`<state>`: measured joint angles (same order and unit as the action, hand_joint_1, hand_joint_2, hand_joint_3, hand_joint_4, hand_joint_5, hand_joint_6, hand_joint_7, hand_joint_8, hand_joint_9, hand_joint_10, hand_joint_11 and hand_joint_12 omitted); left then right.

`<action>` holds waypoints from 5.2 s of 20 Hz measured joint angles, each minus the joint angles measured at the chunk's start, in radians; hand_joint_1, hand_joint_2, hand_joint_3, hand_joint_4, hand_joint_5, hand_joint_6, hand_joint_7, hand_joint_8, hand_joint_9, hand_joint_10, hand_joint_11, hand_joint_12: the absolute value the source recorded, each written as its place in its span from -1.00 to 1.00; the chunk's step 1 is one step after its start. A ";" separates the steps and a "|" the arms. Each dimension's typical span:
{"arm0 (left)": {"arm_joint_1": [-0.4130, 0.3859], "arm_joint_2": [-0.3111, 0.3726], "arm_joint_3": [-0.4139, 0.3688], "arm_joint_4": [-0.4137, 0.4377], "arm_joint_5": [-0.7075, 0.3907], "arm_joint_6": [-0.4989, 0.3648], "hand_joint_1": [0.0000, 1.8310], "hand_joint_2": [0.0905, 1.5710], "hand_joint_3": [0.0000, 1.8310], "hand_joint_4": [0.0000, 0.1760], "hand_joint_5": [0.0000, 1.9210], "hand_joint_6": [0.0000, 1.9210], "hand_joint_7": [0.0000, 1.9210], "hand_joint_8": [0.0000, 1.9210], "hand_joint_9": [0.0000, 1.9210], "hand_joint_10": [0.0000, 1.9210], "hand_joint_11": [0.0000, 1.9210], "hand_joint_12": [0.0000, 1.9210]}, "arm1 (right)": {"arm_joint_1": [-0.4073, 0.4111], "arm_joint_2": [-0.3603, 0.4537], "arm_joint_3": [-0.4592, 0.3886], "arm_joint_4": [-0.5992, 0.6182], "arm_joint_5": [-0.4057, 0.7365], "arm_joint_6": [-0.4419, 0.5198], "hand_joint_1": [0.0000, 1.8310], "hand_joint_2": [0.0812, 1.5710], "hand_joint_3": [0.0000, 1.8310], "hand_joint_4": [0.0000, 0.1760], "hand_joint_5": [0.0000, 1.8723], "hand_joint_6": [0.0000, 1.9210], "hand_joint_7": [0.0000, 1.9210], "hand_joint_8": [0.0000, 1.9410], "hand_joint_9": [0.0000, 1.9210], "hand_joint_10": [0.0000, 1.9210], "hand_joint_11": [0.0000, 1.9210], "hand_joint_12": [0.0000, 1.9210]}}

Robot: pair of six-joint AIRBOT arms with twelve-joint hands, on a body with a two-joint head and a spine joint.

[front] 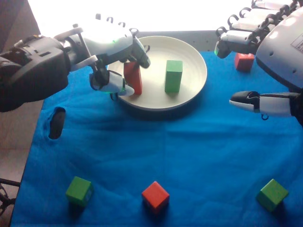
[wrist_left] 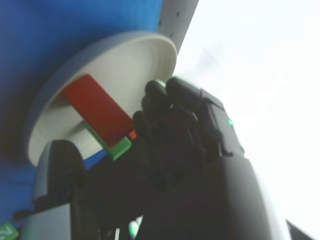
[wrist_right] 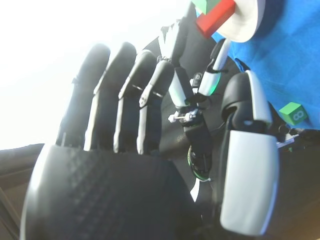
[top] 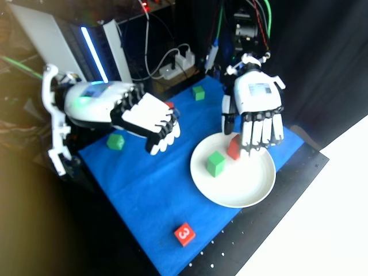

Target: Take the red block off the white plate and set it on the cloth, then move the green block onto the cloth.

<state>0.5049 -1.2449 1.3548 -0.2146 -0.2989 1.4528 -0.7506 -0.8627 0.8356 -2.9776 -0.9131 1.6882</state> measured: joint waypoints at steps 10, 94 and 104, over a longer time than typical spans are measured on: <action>0.005 0.008 -0.009 -0.018 -0.028 -0.033 0.46 0.52 -1.00 -1.00 -0.21 0.21 -0.25 0.43 -0.16 0.61 -0.29 0.90 | 0.000 0.000 0.000 0.000 0.000 0.000 -0.01 0.11 -0.86 -1.00 -0.43 -0.09 -0.43 0.24 -0.45 0.42 -0.57 0.79; 0.353 0.361 -0.421 -0.160 -0.686 -0.064 -0.53 0.56 -1.00 -0.22 -0.42 -0.99 -0.61 -1.00 -0.59 -0.99 -1.00 0.22 | 0.198 -0.525 0.584 0.068 0.448 0.223 -0.03 0.09 -1.00 -1.00 -0.37 -1.00 -0.28 -0.99 -0.38 -0.72 -0.94 0.60; 0.349 0.361 -0.428 -0.152 -0.693 -0.065 -0.48 0.58 -1.00 -0.06 -0.40 -0.99 -0.58 -1.00 -0.55 -0.99 -1.00 0.24 | 0.205 -0.568 0.640 0.083 0.507 0.224 0.33 0.45 -0.99 -1.00 -0.08 0.07 -0.06 0.26 -0.25 0.10 -0.53 0.71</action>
<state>0.8536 -0.8837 0.9272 -0.3664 -0.9920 1.3880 -0.5453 -1.4311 1.4761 -2.8948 -0.4057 1.9125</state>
